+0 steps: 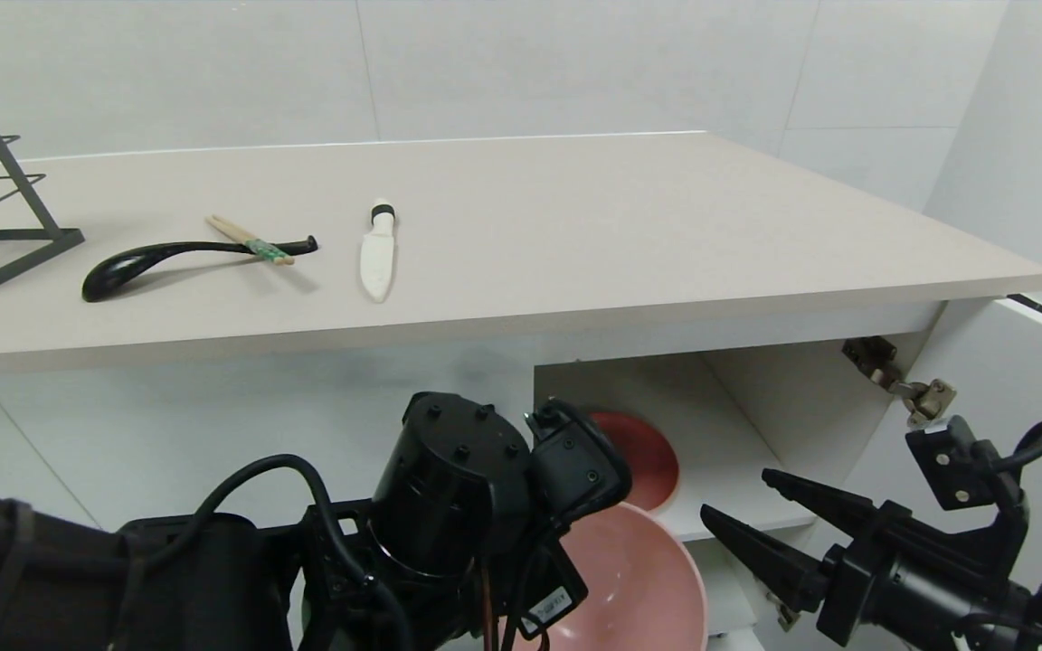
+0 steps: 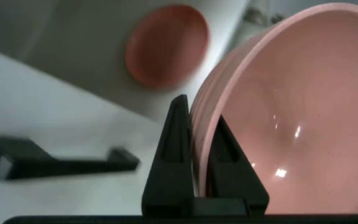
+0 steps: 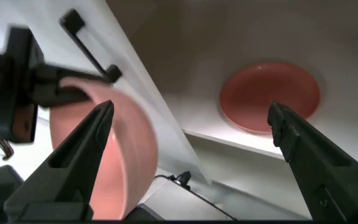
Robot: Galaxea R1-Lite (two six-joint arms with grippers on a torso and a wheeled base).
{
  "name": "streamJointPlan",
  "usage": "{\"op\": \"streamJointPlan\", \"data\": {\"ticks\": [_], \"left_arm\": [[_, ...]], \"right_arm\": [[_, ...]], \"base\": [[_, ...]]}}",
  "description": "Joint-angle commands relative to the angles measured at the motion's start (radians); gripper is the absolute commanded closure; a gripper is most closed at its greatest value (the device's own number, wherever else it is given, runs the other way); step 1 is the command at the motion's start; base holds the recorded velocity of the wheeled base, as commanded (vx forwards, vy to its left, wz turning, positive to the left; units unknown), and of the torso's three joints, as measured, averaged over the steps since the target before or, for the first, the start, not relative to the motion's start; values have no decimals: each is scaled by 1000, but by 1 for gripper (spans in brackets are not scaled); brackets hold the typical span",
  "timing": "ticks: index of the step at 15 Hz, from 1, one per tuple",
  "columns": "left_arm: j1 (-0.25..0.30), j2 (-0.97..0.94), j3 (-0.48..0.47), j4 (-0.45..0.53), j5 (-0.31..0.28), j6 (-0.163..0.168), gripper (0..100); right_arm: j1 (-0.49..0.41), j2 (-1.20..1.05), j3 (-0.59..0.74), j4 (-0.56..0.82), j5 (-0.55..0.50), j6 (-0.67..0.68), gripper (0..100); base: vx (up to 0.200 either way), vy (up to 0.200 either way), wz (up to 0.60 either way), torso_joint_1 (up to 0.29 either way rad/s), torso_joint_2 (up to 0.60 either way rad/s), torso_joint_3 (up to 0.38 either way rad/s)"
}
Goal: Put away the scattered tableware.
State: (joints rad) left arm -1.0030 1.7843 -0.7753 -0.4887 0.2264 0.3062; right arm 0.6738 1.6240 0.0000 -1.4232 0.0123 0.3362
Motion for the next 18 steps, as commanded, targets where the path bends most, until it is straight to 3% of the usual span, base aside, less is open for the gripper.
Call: {"op": "streamJointPlan", "data": {"ticks": [1,11,13,15,18], "left_arm": [[-3,41,-30,-14,10,-1,100],[-3,103,-98,-74,14,-1,100],[-3,106,-102,-91,13,-2,100],[-3,113,-104,-120,13,-2,100],[-3,138,-111,-182,13,-2,100]], "right_arm": [[10,-3,0,3,-11,0,0],[44,-26,0,112,-104,1,0],[49,-24,0,156,-173,6,0],[119,-24,0,199,-230,78,0],[139,-16,0,211,-246,118,0]], "base": [[0,0,0,0,0,0],[0,0,0,0,0,0],[0,0,0,0,0,0],[0,0,0,0,0,0],[0,0,0,0,0,0]]}}
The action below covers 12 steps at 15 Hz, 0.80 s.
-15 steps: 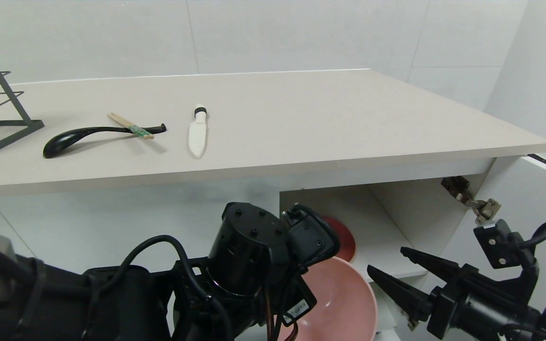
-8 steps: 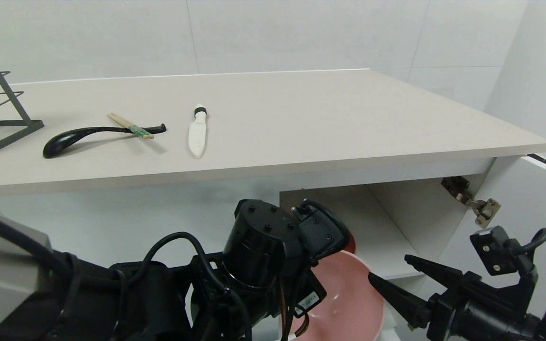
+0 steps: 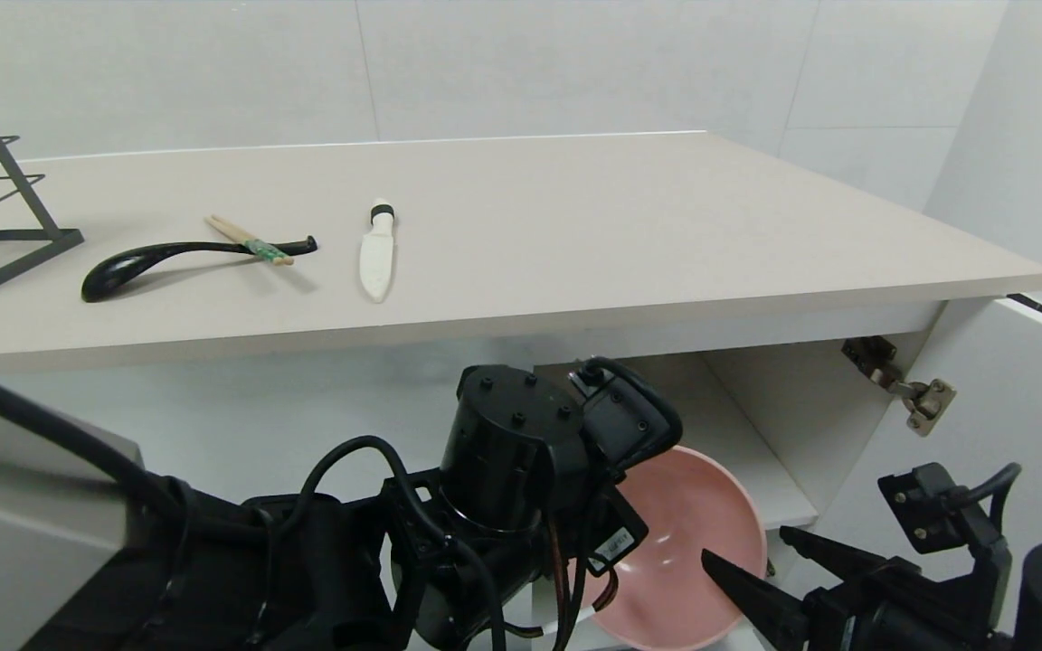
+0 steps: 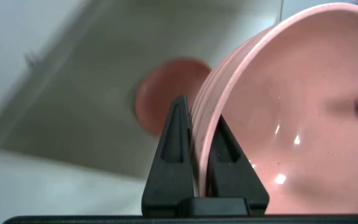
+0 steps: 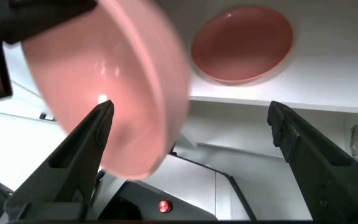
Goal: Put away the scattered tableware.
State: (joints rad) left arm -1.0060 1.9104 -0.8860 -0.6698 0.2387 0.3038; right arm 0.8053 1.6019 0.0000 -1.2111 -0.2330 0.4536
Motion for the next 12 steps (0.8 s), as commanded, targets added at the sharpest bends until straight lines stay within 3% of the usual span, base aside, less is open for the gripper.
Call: {"op": "streamJointPlan", "data": {"ticks": [1,5,9,10,12], "left_arm": [[0,22,-4,-22,1,0,100],[0,25,-7,-31,2,0,100],[-2,35,-39,-37,1,0,100],[-2,39,-41,-37,1,0,100],[-2,42,-44,-39,1,0,100]], "right_arm": [[2,9,0,-2,0,0,0],[-75,38,0,-10,-12,-3,0],[-74,72,-2,-19,-25,-6,0],[-72,79,-2,-30,-25,-7,100],[-61,93,-3,-48,-23,-7,100]], "base": [[0,0,0,0,0,0],[0,0,0,0,0,0],[0,0,0,0,0,0],[0,0,0,0,0,0],[0,0,0,0,0,0]]}}
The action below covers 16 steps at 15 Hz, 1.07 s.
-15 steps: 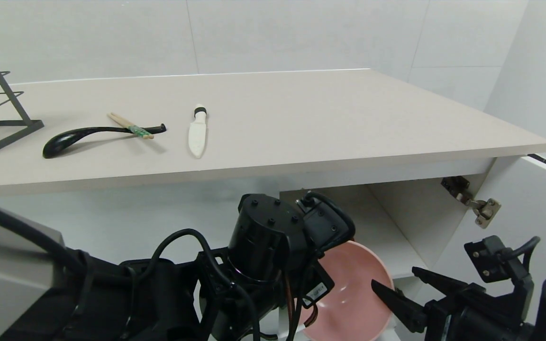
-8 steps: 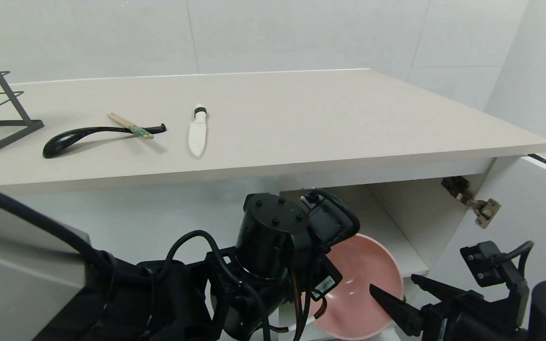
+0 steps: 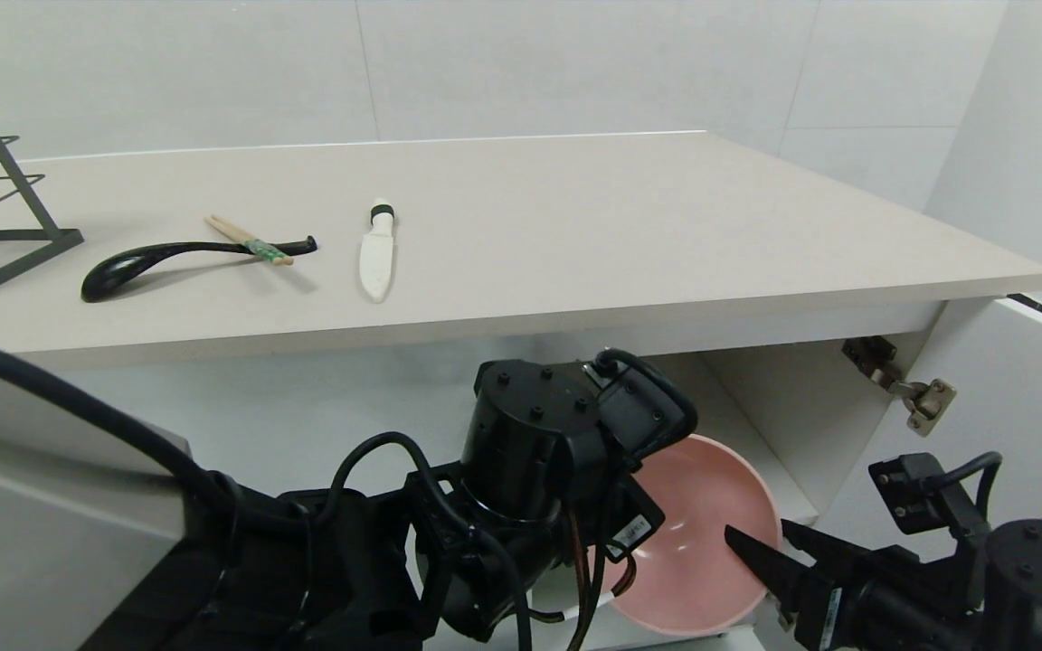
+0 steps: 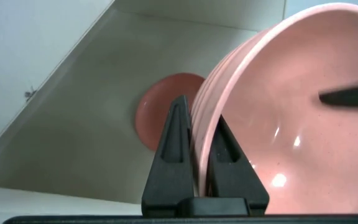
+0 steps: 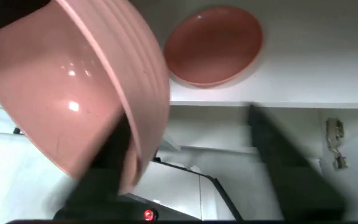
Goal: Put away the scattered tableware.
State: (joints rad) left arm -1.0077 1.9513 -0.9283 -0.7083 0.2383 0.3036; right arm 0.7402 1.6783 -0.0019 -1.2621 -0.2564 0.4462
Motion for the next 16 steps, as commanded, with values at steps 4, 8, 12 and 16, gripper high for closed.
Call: {"op": "streamJointPlan", "data": {"ticks": [4,8,12,16], "left_arm": [[-11,9,-12,-14,-7,0,100],[-28,6,28,-25,-105,0,0],[-17,-51,148,-122,-155,2,0],[-17,-126,187,-132,-309,3,0]], "right_arm": [[45,57,-1,-71,2,2,100],[4,57,2,-68,2,-1,100],[4,57,2,-63,2,0,100],[5,57,2,-46,0,3,100]], "base": [[0,0,0,0,0,0],[0,0,0,0,0,0],[0,0,0,0,0,0],[0,0,0,0,0,0]]}}
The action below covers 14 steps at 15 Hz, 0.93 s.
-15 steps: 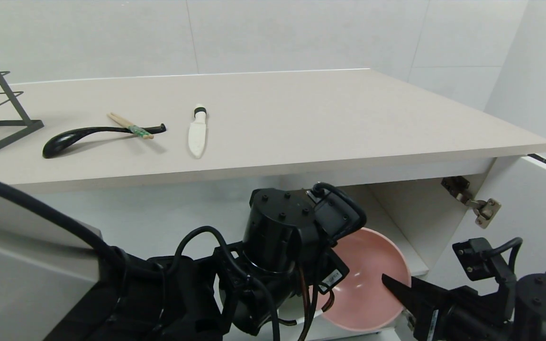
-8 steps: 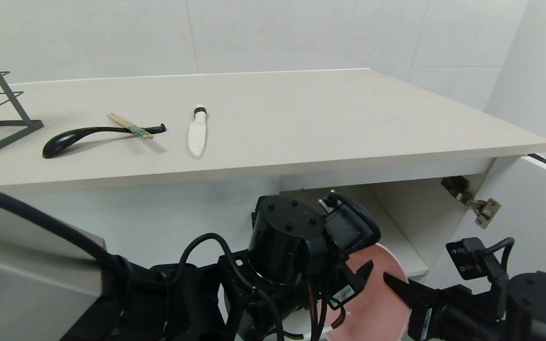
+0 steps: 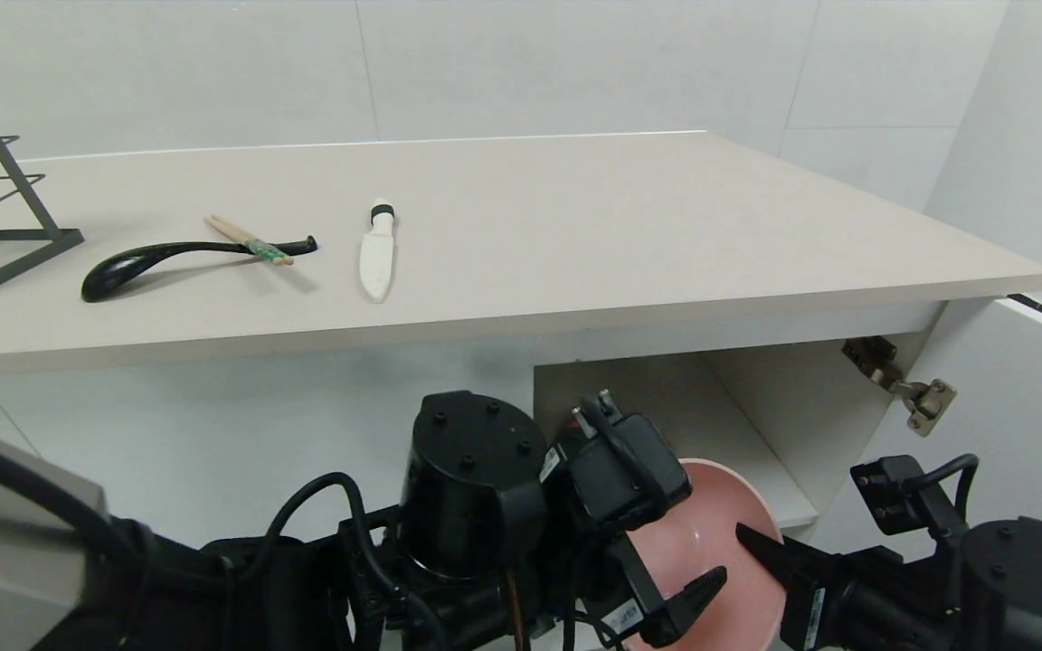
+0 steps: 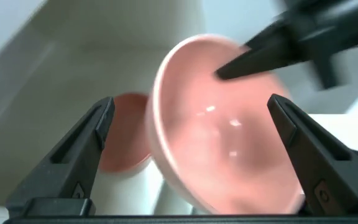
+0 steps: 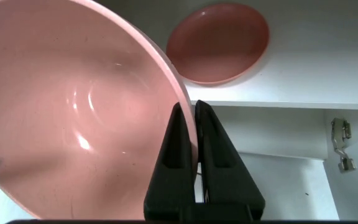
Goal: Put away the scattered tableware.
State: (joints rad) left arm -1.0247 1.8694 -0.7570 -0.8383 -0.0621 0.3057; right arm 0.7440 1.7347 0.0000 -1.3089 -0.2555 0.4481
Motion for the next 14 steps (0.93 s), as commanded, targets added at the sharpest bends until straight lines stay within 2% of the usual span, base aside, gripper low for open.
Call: {"op": "streamJointPlan", "data": {"ticks": [1,4,9,10,12,13,14], "left_arm": [[0,-62,38,-15,-56,1,0],[9,-105,104,-54,-150,0,0],[97,-207,274,-125,-449,0,0],[124,-222,312,-140,-487,0,0],[156,-282,383,-162,-501,-2,0],[158,-291,389,-162,-501,-2,0],[169,-381,436,-159,-499,-4,0]], "right_arm": [[1,0,0,0,-1,3,100],[1,0,0,10,-1,4,100],[1,-1,0,27,-2,8,100],[3,-1,0,27,-2,8,100],[0,-1,0,27,-2,8,100],[0,-1,0,27,-2,8,100],[0,-1,0,27,-1,8,100]], "base": [[0,0,0,0,0,0],[0,0,0,0,0,0],[0,0,0,0,0,0],[0,0,0,0,0,0],[0,0,0,0,0,0],[0,0,0,0,0,0],[0,0,0,0,0,0]]}}
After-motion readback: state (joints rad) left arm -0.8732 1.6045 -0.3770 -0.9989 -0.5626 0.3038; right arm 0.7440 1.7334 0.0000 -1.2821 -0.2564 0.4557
